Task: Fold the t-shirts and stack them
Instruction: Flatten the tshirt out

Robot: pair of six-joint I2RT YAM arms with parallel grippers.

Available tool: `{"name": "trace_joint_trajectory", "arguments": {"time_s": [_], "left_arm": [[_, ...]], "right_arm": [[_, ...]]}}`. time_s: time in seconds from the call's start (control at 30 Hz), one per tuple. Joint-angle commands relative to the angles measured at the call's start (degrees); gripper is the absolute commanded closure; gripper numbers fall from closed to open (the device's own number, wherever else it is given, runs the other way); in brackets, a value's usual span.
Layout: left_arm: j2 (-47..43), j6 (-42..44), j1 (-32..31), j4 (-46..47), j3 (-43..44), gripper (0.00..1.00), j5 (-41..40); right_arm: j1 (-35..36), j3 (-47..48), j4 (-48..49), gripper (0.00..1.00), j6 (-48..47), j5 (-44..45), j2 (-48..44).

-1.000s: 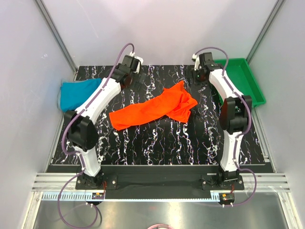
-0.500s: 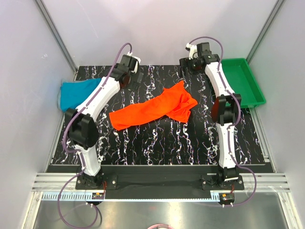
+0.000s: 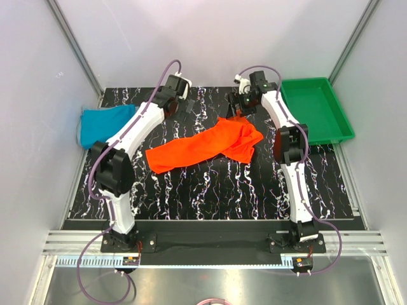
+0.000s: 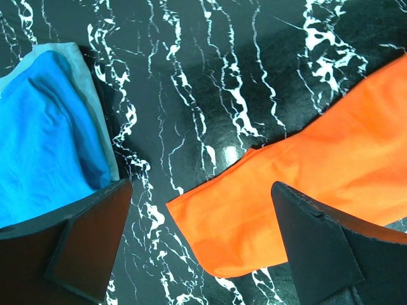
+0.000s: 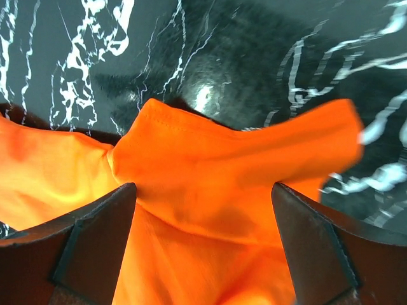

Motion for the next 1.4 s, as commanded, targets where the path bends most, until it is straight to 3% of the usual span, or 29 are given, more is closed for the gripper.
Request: {"name": "trace_joint_trajectory", "arguments": {"time_s": [0.0,0.17,0.3,0.33,0.37,0.73,0.87,0.97,1.0,1.13,1.2,1.27,1.3,1.33,1.37], "left_arm": [[-1.0,1.4,-1.3,1.8,1.1,0.01,-1.3],[-1.8,1.4,-1.8,1.8,-0.6,0.01,-1.3],[-2.1,1.5,-1.9,1.9,-0.7,0.01,-1.4],[-2.1,1.4,-1.9,2.0,-0.7,0.01,-1.4],[-2.0,1.5,-1.9,2.1,-0.6,0.01,-1.5],[2.8,0.3,1.7,2.4,8.5,0.01,-2.2],[3.2,0.2,3.1,2.3,12.4,0.01,-1.8],[2.1,-0.8,3.1,1.8,12.4,0.01,0.1],[1.2,-1.0,3.1,1.5,12.1,0.01,0.6],[-1.1,-1.9,3.0,1.3,8.5,0.01,1.8],[-1.7,-1.9,3.0,1.4,7.3,0.01,1.3],[-2.3,-1.7,3.1,1.7,5.8,0.01,1.0],[-2.4,-1.7,3.0,1.7,5.5,0.01,1.1],[-2.4,-1.7,3.0,1.7,5.3,0.01,1.1],[-2.4,-1.7,3.0,1.6,5.4,0.01,1.4]], "right_arm": [[1.0,2.9,0.7,0.06,0.7,-1.4,1.1],[1.1,3.3,1.5,0.20,0.8,0.2,2.5],[1.0,3.1,2.0,0.54,0.7,0.8,1.6],[1.0,2.9,2.2,0.69,0.7,1.3,1.1],[1.0,2.9,2.4,0.74,0.5,1.7,0.2],[1.1,3.5,11.4,0.78,-2.4,6.1,-13.6],[1.5,3.9,7.7,0.77,-1.9,4.4,-21.0],[1.5,-3.4,1.5,0.76,-1.0,-0.4,-28.5],[1.5,-10.5,0.2,0.78,-1.0,-2.2,-30.9],[1.6,-31.0,-1.6,0.97,-2.5,-5.9,-44.3],[1.6,-39.2,-2.2,0.98,-2.9,-5.8,-50.2],[1.7,-43.4,-1.9,0.86,-3.5,-5.7,-52.9],[1.6,-46.2,-1.0,0.74,-3.3,-4.6,-53.2],[1.6,-47.0,1.2,0.48,-3.2,-4.3,-52.1],[1.6,-47.0,2.0,0.45,-3.0,-4.2,-50.8]]}}
